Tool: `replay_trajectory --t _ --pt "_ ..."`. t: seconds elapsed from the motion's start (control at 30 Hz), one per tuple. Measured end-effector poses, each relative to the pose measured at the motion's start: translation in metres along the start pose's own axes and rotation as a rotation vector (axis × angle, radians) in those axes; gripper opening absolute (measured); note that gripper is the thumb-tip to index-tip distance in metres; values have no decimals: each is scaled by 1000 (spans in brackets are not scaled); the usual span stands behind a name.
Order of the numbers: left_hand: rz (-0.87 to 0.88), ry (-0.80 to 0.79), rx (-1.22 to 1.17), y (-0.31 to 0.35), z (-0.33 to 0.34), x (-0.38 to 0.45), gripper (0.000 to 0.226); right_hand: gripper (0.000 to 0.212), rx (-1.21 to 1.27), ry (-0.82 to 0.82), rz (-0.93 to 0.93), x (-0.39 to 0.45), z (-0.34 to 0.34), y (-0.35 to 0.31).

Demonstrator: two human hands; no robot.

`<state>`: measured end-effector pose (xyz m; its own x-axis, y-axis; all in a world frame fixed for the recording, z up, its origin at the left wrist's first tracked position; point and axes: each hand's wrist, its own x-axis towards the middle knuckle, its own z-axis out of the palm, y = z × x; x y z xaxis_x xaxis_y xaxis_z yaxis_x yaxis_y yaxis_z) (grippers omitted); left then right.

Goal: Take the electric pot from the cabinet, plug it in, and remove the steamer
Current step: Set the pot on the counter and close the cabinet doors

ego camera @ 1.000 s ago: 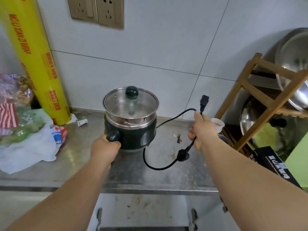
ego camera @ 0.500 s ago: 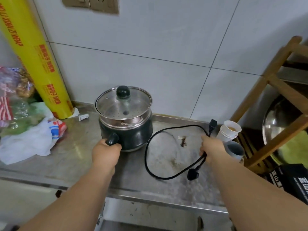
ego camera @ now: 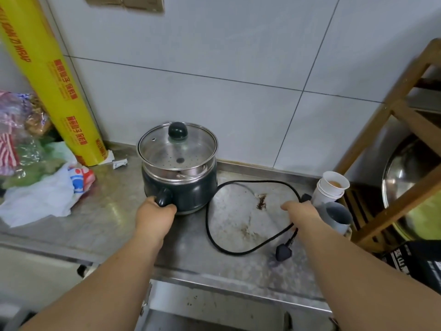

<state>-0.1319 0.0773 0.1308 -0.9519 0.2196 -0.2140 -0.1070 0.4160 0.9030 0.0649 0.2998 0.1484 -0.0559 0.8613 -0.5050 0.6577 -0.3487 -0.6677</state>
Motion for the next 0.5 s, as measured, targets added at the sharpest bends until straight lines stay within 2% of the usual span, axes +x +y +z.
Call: replay_trajectory --t 0.13,0.27,0.37,0.5 --pt "25 -156 125 1 -17 3 31 84 -204 98 -155 -9 1 7" --pt "-24 -4 115 -11 -46 1 60 77 -298 170 -439 -25 12 9" --pt "-70 55 229 -29 -81 -3 49 68 -297 103 -506 -48 27 9" --pt "-11 52 346 -56 -123 -8 26 58 -315 17 -532 -82 45 20"
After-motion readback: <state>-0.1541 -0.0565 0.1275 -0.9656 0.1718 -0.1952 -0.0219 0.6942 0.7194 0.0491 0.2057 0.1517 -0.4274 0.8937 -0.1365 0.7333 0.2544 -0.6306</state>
